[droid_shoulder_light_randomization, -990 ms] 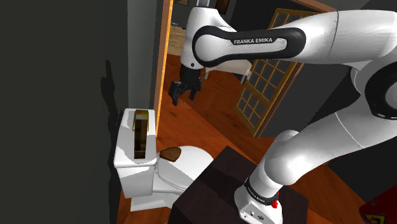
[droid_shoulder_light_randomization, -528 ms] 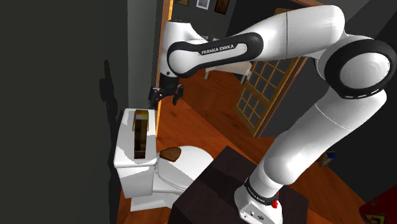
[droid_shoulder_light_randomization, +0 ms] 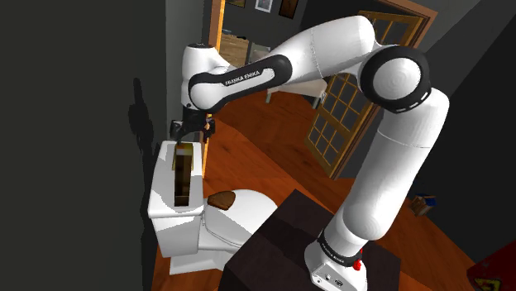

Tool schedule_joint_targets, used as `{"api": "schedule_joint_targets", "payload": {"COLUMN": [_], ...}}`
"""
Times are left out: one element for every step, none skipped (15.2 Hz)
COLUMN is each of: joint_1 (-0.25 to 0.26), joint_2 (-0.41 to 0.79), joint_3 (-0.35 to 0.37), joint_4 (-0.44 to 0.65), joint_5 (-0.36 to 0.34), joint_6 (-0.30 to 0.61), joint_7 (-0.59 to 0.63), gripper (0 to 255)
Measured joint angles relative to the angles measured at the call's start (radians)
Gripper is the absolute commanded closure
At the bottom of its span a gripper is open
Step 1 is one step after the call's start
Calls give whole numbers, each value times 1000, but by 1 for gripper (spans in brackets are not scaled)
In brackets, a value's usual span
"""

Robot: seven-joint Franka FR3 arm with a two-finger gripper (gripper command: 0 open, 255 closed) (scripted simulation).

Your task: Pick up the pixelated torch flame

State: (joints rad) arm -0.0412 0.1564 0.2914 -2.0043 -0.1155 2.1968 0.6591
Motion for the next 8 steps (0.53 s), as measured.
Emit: {"api": "schedule_joint_targets", "payload": {"joint_1": [7,10,17,19,21,21,21,22], "joint_2": [40,81,105,119,130,141,147,154], "joint_3": [-2,-8,-9,-11,-13,-15,-17,-18], "joint_4": [37,75,96,104,104,103,97,94], "joint_5": [-15,-28,-37,-42,-46,-50,-53,-57], "joint_6": [1,2,5,9,20,31,44,54], "joint_7": [26,43,61,67,74,76,79,81], "gripper": [0,0,0,0,0,0,0,0]}}
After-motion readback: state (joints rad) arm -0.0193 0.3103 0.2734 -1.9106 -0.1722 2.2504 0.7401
